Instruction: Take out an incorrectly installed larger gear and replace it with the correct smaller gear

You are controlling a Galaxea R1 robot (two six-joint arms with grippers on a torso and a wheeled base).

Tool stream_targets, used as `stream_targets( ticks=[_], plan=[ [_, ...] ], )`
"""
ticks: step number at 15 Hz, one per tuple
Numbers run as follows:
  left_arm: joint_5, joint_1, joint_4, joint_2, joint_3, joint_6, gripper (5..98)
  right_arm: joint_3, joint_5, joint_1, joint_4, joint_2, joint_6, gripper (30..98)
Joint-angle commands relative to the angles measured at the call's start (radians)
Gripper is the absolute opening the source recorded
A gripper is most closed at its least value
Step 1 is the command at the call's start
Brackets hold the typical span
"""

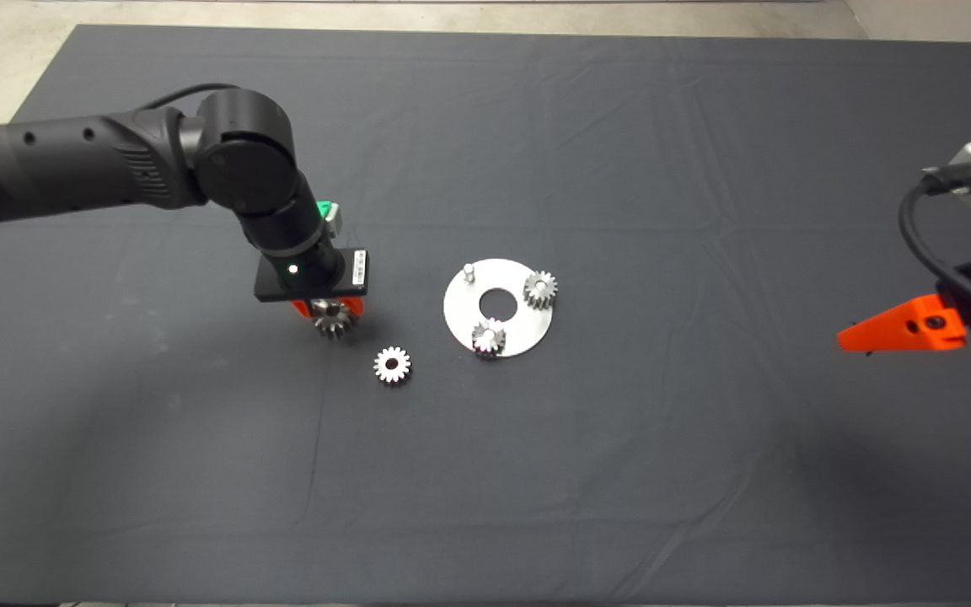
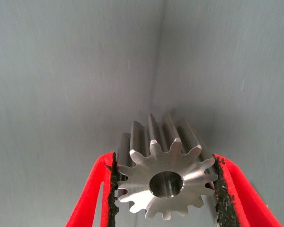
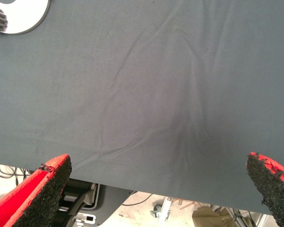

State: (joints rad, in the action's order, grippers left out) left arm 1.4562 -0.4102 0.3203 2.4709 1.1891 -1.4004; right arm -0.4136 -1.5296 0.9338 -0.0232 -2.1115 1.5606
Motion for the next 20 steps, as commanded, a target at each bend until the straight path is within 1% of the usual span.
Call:
stream_targets(
  ticks=[1,3,7,8,9,12,13,14,15,16,17,18,19,20],
  plan=[
    [-0.007,-0.031,0.014,0.004,-0.013,-0.008,37.3,-0.006,-0.103,0.016,-0.029,-0.008,0.007,97.7],
    [-0.005,-0.033,0.017,0.021,-0.013,-0.003,37.3,-0.006,-0.101,0.016,-0.029,-0.008,0.007,97.7],
    [0.001,-0.033,0.019,0.035,-0.013,-0.003,38.5,-0.006,-0.101,0.016,-0.029,-0.008,0.007,97.7],
    [0.003,-0.033,0.030,0.045,-0.010,-0.003,40.1,-0.005,-0.101,0.016,-0.029,-0.007,0.007,97.7],
    [0.009,-0.034,0.039,0.052,-0.010,-0.003,42.2,-0.005,-0.101,0.016,-0.027,-0.006,0.007,97.7],
    [0.022,-0.035,0.039,0.066,-0.004,0.002,45.6,-0.002,-0.101,0.016,-0.027,-0.005,0.007,97.7],
    [0.027,-0.036,0.040,0.069,0.001,0.011,48.7,0.000,-0.101,0.016,-0.027,-0.005,0.007,97.7],
    [0.029,-0.036,0.040,0.069,0.013,0.021,49.7,0.000,-0.101,0.016,-0.027,-0.005,0.007,97.7],
    [0.036,-0.038,0.040,0.070,0.010,0.023,50.8,0.000,-0.101,0.016,-0.027,-0.005,0.007,97.7],
    [0.050,-0.038,0.039,0.070,0.009,0.021,54.6,0.000,-0.101,0.016,-0.026,-0.006,0.007,97.7],
    [0.063,-0.038,0.037,0.073,0.006,0.020,54.8,-0.002,-0.101,0.016,-0.026,-0.005,0.007,97.7],
    [0.090,-0.038,0.037,0.081,-0.010,0.020,56.8,0.000,-0.101,0.016,-0.026,-0.003,0.007,97.7],
    [0.112,-0.038,0.037,0.081,-0.013,0.020,59.4,0.001,-0.101,0.016,-0.024,0.000,0.007,97.7],
    [0.116,-0.039,0.034,0.074,-0.027,0.017,59.7,0.001,-0.103,0.016,-0.024,0.003,0.007,97.7]
  ],
)
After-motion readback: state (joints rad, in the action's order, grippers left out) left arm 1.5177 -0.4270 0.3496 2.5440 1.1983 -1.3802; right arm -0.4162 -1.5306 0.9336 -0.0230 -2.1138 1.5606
